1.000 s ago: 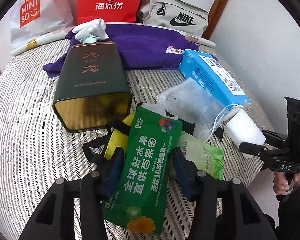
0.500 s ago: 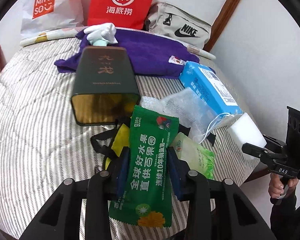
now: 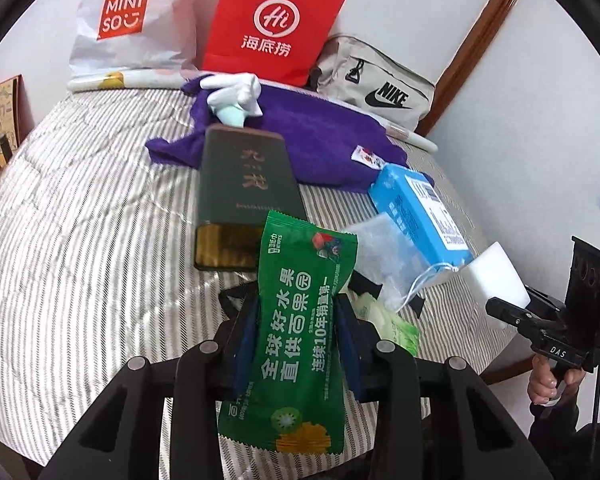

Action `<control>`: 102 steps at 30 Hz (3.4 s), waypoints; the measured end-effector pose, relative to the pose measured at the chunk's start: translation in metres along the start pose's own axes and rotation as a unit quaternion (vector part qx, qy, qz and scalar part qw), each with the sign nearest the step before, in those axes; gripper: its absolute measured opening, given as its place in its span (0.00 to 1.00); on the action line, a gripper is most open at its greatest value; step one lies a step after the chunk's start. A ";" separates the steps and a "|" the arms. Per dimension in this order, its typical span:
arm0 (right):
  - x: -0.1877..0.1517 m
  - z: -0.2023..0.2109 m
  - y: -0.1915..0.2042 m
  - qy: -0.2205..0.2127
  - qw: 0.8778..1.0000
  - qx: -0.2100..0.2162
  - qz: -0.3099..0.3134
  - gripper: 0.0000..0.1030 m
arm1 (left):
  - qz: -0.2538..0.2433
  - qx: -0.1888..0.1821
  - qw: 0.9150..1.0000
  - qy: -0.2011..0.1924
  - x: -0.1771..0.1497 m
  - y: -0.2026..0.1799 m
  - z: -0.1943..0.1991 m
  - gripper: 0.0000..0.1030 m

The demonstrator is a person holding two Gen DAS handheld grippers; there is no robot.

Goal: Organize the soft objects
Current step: 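Carry the foam block with the right tool while the left tool carries the green bag over the purple towel, then open the right tool over the towel while the left tool releases the green bag beside the glove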

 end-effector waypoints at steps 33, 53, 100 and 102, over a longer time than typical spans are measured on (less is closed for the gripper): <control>0.127 -0.103 -0.064 -0.032 0.998 -0.043 -0.015 0.46 | 0.010 0.022 0.999 -0.021 0.126 0.014 -0.077 0.34; 0.157 -0.192 -0.100 0.016 0.997 -0.071 0.006 0.46 | -0.010 0.032 0.998 0.060 0.162 0.025 -0.183 0.34; 0.180 -0.238 -0.108 0.055 0.996 -0.050 0.056 0.69 | 0.000 0.041 0.995 0.094 0.157 0.040 -0.205 0.52; 0.183 -0.227 -0.106 0.048 0.997 -0.047 0.050 0.69 | 0.000 0.041 0.995 0.087 0.158 0.039 -0.194 0.52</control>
Point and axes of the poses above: each gripper's, at about its wrist camera, not at the fingertips, and z roughly against the way its jaws point, y to its left, x to its top, the point moved 4 cm from there along -z, roughly the way its jaws point, and after that the axes turned 15 degrees about -y, right-handed, at the moved point
